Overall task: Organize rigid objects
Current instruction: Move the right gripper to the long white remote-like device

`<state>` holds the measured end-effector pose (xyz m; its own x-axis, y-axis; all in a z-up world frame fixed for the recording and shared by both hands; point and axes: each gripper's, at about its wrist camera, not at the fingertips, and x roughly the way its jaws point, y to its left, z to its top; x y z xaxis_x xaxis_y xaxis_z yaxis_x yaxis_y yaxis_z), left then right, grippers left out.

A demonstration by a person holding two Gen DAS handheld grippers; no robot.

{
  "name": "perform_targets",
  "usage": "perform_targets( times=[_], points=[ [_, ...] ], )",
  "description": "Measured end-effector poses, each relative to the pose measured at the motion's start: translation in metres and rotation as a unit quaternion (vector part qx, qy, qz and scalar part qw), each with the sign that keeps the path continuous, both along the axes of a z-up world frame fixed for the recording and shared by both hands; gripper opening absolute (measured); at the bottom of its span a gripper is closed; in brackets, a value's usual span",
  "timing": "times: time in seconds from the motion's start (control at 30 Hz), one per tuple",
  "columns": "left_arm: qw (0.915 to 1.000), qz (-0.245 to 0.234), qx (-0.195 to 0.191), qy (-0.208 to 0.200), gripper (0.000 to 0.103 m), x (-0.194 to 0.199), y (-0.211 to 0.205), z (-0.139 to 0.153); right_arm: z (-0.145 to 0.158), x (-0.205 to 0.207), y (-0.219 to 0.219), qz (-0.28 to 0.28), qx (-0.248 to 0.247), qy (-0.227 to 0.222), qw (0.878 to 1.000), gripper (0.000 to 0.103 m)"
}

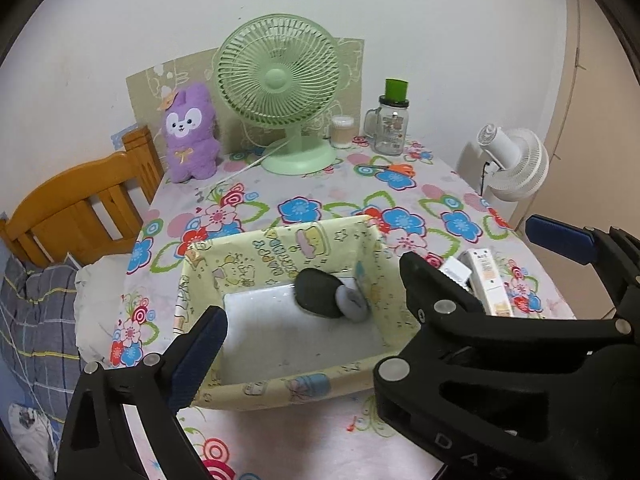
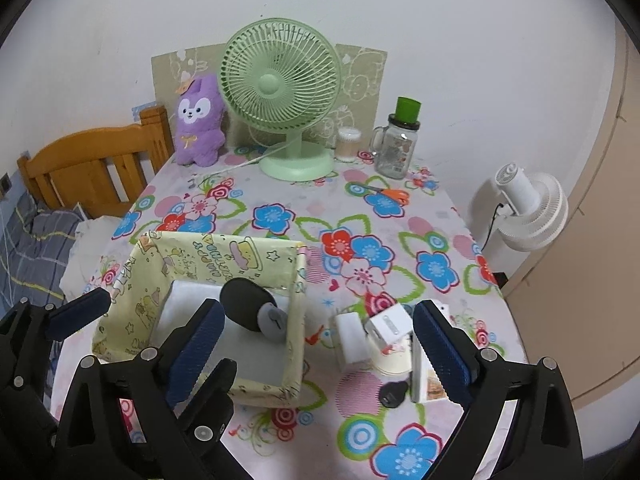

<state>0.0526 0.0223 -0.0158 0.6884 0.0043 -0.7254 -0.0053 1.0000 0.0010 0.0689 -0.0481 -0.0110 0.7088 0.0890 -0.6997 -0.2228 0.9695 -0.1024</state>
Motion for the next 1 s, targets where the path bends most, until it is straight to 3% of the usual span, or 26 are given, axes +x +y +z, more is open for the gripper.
perform_targets(
  times=[1.0],
  points=[
    [0.9976, -0.068, -0.007, -0.002, 0.099, 0.011, -0.095, 0.008, 0.012, -0.004, -0.1, -0.055, 0.0, -0.006, 0.998, 0.098]
  ],
)
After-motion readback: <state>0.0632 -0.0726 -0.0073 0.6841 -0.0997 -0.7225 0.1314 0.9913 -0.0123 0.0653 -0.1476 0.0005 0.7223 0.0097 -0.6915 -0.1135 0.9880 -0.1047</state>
